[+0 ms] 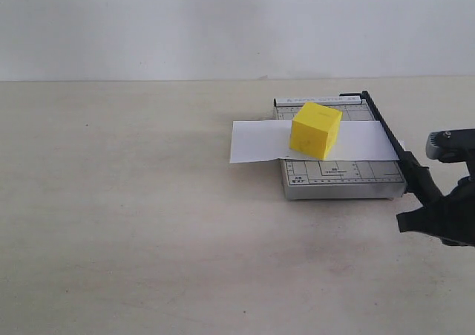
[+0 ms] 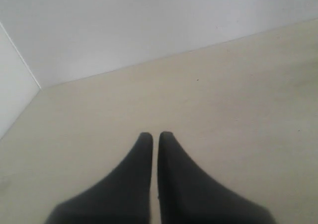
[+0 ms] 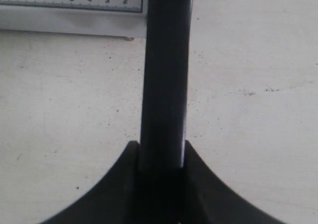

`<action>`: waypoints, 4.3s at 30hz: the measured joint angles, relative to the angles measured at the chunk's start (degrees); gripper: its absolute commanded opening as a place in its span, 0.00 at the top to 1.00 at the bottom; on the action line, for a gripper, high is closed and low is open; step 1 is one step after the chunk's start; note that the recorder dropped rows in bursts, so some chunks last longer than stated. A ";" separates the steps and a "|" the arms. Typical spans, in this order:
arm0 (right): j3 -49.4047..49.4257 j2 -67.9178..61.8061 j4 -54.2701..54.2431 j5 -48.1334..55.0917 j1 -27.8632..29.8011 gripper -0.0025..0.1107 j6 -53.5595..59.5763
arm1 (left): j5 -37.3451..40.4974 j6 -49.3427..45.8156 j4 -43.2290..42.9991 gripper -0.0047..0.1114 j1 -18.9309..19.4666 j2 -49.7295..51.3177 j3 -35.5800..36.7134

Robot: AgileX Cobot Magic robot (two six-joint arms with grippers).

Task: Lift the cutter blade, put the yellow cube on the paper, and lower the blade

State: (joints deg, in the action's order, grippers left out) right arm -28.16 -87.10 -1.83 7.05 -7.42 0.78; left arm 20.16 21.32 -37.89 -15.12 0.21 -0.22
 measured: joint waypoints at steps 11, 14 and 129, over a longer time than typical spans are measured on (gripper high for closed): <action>1.35 10.36 -0.09 7.47 -0.50 0.47 0.48 | 2.96 -0.33 3.22 0.92 0.00 0.00 0.00; 0.60 16.25 -0.23 7.15 -0.50 0.53 0.64 | 3.20 -0.33 3.49 0.92 0.00 0.00 0.00; 27.89 86.84 -4.61 -5.65 -0.50 0.98 2.49 | 0.90 -0.44 3.49 0.92 0.00 0.00 0.00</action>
State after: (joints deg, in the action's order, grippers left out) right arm -0.26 -0.26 -6.44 1.40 -7.92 3.27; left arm 21.05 20.88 -34.41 -15.12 0.21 -0.22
